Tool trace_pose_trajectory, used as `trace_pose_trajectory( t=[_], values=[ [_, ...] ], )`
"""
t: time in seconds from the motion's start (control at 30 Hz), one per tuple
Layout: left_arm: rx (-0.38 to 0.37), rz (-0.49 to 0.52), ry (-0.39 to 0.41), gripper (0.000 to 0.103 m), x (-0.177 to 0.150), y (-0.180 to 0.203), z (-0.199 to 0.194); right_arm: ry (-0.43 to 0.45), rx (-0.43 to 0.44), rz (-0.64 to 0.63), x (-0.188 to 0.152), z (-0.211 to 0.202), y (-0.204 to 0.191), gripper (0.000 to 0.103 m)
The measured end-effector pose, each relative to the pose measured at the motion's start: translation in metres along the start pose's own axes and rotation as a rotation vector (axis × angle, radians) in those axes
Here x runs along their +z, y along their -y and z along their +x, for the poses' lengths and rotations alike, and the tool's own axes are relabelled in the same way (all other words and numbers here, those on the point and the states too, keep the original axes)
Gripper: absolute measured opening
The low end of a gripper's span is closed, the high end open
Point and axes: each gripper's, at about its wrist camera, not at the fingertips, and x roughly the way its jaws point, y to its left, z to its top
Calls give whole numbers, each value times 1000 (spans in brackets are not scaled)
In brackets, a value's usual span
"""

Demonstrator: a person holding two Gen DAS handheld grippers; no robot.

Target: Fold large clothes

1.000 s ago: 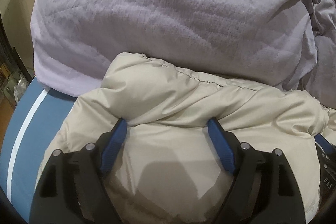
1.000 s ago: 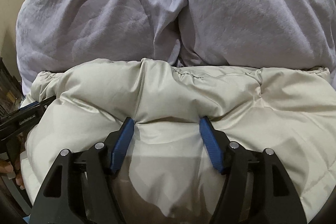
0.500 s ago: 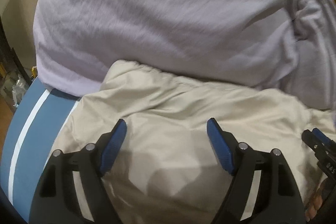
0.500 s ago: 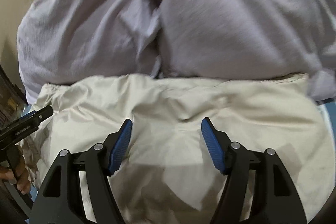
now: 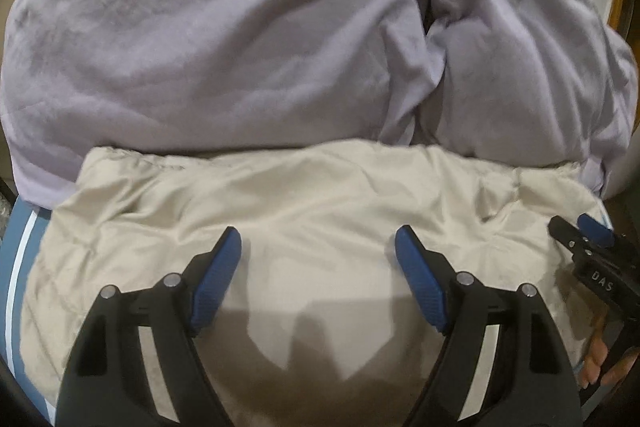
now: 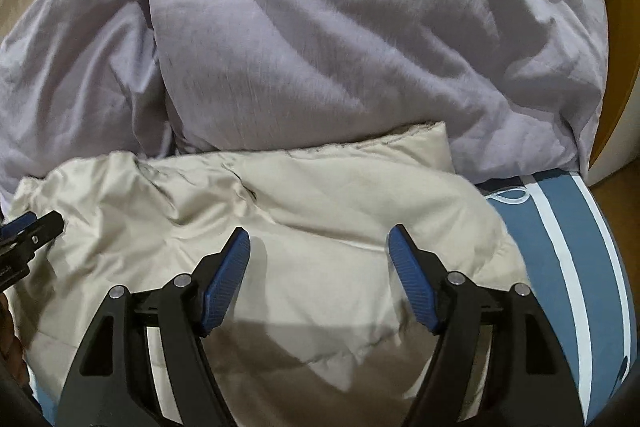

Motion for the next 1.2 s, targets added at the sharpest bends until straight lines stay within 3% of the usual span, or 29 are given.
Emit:
trace_pose_trajectory(
  t=[0.7,0.83,1.07,1.2],
  values=[
    [12,-45,0,87,-28,-23,56,10,-24,-46,-20,47,-9,82],
    [19,-45,-27,87,-33,-16,66,-27,-21,-38,-18,48,-5,82],
    [36,-89,-27,85,-31,-38,15,-35,-24,60,-9,-1,19,82],
    [108,-125,-15,85,-47,-66,-17,-32,-76,115,-18,-30,48,82]
  ],
)
